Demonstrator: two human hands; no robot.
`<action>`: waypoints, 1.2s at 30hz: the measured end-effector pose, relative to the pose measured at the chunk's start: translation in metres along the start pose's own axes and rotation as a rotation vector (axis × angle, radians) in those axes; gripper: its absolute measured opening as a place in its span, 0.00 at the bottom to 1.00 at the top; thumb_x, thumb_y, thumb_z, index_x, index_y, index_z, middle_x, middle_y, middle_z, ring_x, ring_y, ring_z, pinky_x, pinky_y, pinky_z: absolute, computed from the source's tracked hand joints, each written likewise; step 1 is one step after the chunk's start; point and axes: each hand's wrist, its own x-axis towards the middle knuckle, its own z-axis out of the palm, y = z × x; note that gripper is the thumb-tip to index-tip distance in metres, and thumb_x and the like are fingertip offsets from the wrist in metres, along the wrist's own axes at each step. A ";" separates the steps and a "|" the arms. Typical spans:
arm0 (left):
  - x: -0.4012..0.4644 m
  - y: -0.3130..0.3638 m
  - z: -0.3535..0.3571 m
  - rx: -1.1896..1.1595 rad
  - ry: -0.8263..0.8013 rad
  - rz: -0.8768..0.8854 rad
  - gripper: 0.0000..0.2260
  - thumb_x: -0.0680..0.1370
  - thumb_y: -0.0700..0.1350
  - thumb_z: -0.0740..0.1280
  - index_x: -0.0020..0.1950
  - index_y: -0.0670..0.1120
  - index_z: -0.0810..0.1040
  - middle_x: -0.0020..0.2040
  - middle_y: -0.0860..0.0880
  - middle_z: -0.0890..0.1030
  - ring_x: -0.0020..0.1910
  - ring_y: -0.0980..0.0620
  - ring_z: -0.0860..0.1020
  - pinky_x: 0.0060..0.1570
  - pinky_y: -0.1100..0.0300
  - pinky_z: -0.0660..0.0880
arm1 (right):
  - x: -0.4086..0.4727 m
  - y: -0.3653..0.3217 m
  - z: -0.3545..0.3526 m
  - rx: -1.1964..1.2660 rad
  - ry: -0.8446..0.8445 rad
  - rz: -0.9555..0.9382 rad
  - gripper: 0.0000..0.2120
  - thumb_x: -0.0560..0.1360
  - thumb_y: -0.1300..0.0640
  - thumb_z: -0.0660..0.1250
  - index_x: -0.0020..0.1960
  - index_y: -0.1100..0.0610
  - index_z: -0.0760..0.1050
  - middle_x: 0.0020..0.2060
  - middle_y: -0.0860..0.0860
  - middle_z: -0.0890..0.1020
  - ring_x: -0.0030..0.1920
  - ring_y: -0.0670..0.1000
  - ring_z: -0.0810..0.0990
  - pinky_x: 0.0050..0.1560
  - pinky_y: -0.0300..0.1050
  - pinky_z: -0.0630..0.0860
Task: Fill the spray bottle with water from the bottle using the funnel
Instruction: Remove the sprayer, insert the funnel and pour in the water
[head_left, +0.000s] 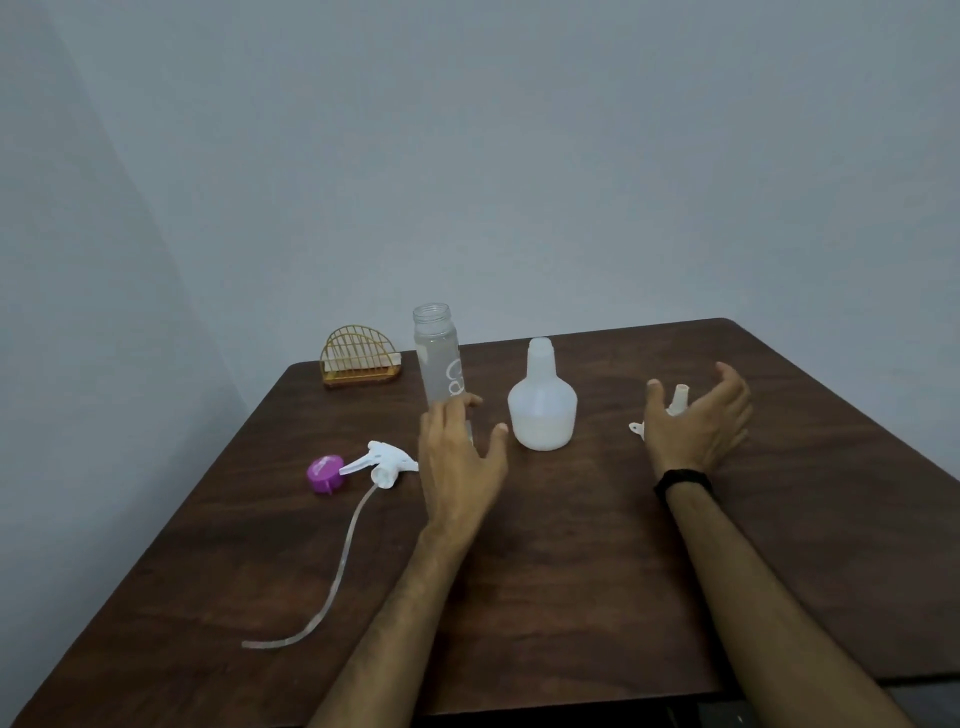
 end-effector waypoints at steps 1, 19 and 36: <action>-0.002 0.000 0.007 -0.013 -0.057 0.008 0.20 0.73 0.51 0.74 0.63 0.51 0.73 0.60 0.51 0.76 0.60 0.53 0.72 0.58 0.50 0.76 | 0.001 0.003 0.002 0.020 -0.071 0.033 0.32 0.70 0.46 0.72 0.68 0.57 0.67 0.65 0.55 0.75 0.65 0.59 0.72 0.63 0.56 0.67; 0.017 0.009 0.092 -0.215 -0.165 -0.012 0.29 0.71 0.63 0.69 0.68 0.53 0.68 0.62 0.60 0.71 0.61 0.60 0.70 0.55 0.60 0.67 | -0.003 0.003 0.015 0.311 -0.395 0.115 0.04 0.77 0.53 0.70 0.44 0.52 0.79 0.37 0.45 0.82 0.37 0.43 0.81 0.34 0.32 0.73; 0.019 0.005 0.093 -0.279 -0.233 -0.046 0.33 0.72 0.64 0.67 0.73 0.52 0.64 0.70 0.55 0.68 0.66 0.57 0.67 0.63 0.55 0.69 | 0.011 -0.007 0.012 0.951 -0.808 0.877 0.12 0.79 0.50 0.66 0.56 0.56 0.80 0.47 0.48 0.87 0.40 0.46 0.77 0.45 0.41 0.74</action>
